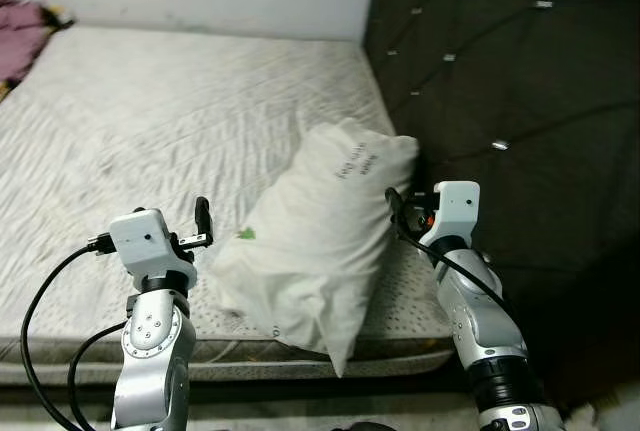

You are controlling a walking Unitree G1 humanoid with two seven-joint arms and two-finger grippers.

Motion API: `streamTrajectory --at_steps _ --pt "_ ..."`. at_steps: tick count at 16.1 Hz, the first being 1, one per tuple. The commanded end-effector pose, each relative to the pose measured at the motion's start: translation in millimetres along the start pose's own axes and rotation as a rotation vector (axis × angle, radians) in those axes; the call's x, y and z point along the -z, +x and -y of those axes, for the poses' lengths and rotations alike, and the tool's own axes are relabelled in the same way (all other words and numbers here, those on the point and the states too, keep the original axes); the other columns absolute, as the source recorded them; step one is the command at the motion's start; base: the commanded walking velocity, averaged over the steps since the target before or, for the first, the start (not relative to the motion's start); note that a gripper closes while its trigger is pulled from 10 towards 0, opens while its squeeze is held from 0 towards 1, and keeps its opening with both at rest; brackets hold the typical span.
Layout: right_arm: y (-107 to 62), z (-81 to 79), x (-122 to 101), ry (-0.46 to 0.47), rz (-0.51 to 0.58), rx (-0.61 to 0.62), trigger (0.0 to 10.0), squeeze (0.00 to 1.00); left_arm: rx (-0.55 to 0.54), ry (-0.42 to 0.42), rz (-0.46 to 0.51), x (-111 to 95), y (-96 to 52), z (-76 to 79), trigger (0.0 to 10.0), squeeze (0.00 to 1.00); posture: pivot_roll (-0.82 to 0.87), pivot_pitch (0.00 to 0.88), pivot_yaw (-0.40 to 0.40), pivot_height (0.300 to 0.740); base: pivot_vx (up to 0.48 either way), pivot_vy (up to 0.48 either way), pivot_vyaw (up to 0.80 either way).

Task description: Clean up the room

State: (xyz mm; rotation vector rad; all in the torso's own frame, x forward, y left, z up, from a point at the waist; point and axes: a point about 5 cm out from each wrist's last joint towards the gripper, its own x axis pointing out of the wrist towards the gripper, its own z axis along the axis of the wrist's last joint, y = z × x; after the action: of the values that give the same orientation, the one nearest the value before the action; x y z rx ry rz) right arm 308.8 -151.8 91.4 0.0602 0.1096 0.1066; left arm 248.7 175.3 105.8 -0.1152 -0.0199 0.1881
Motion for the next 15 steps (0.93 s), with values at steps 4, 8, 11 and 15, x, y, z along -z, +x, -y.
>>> streamTrajectory --at_steps 4,8,11,15 --pt "2.1 1.3 -6.9 -0.010 0.023 -0.007 10.0 0.00 0.009 -0.006 -0.006 -0.8 1.6 3.6 10.0 0.00 0.05 0.010 -0.072 0.740 0.000 0.000 0.00" --pt "3.5 -1.2 -8.5 -0.010 0.025 -0.033 10.0 0.00 -0.056 -0.025 -0.015 -0.3 1.5 -3.3 10.0 0.00 0.05 0.025 -0.077 0.740 0.000 0.000 0.00" --pt "2.4 -4.8 -13.6 -0.029 0.050 -0.070 10.0 0.00 -0.075 0.021 -0.018 -3.5 -2.6 -8.1 10.0 0.00 0.04 0.036 -0.076 0.740 0.000 0.000 0.00" --pt "1.2 -6.4 -14.9 -0.029 0.055 -0.091 10.0 0.00 -0.077 0.032 -0.014 -4.2 -7.9 -12.8 10.0 0.00 0.05 0.054 -0.076 0.740 0.000 0.000 0.00"
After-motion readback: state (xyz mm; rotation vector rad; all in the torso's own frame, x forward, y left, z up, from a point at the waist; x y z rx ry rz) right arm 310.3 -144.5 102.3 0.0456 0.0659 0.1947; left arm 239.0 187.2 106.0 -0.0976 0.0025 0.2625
